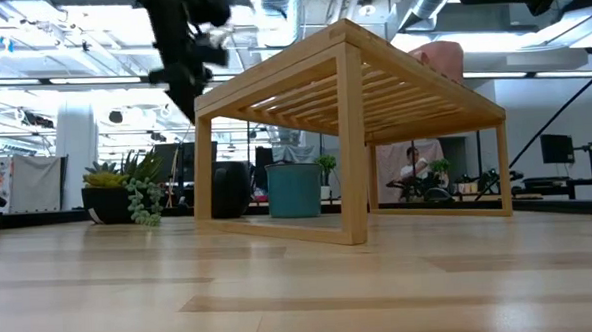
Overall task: Place coffee mugs
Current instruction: Put the black mug on the shelf
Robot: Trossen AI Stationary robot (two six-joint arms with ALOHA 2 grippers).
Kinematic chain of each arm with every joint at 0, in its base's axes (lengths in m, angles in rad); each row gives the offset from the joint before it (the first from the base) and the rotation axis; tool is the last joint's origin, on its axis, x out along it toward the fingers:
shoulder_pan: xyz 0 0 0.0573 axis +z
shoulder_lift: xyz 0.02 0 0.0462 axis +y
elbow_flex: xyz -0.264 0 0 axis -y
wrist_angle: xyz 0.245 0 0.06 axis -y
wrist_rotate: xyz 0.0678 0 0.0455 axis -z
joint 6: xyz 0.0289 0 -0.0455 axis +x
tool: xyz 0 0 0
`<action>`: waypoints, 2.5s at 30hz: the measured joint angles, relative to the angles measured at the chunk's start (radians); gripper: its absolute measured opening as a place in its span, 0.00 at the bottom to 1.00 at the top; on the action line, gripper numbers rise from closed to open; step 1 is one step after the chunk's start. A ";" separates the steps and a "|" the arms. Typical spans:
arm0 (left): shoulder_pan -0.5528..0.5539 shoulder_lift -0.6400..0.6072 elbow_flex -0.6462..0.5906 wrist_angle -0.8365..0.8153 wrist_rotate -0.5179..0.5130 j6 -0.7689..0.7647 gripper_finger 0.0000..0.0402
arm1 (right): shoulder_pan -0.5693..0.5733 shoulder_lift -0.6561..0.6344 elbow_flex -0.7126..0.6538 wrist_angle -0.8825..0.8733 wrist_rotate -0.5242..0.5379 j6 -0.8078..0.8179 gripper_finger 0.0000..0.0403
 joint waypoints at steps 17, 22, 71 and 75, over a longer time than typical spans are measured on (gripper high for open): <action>0.003 0.239 0.022 0.094 -0.142 0.063 0.28 | -0.003 0.000 0.000 -0.005 -0.037 -0.001 0.58; 0.019 0.245 0.022 0.055 -0.124 0.101 0.28 | -0.003 0.000 0.000 -0.005 -0.038 -0.001 0.58; 0.108 0.225 -0.023 0.278 -0.054 0.506 0.28 | -0.003 0.000 0.000 -0.006 -0.038 0.008 0.58; 0.114 0.225 -0.023 0.264 -0.052 0.505 0.28 | -0.003 0.000 0.000 -0.006 -0.038 0.014 0.58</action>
